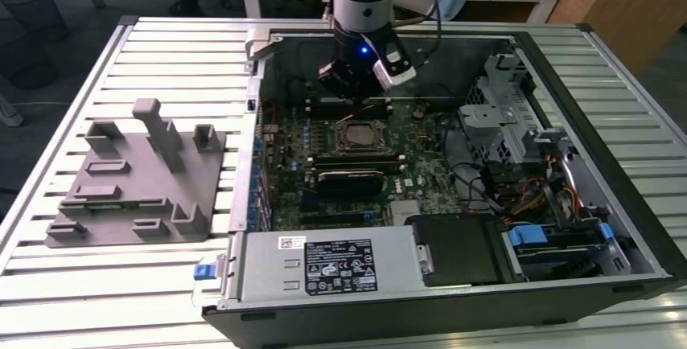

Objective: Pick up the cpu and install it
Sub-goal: 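Install the first cpu locking lever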

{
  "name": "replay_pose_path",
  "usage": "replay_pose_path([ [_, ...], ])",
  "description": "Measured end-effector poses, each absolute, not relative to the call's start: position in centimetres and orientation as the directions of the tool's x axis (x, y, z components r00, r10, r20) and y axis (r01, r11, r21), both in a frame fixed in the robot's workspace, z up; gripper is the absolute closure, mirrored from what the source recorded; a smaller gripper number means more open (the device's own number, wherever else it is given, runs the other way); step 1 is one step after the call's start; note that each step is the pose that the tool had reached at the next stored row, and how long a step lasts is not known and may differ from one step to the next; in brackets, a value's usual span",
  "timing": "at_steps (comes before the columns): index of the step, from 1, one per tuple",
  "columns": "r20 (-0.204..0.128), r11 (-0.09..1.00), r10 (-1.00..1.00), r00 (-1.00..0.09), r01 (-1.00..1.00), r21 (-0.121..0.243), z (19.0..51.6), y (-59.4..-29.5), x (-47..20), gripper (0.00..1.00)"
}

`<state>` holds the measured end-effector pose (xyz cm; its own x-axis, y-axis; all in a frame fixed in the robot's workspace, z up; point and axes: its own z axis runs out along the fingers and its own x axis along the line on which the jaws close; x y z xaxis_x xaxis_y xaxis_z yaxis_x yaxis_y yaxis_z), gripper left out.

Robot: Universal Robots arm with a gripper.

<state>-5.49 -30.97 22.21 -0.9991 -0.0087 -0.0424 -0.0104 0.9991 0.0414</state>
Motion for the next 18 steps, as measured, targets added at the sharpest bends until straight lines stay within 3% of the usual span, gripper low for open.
replay_pose_path([
  [18,-0.042,0.999,-0.009,-0.999,-0.011,0.041,21.73,-30.82,-4.7,0.89],
])
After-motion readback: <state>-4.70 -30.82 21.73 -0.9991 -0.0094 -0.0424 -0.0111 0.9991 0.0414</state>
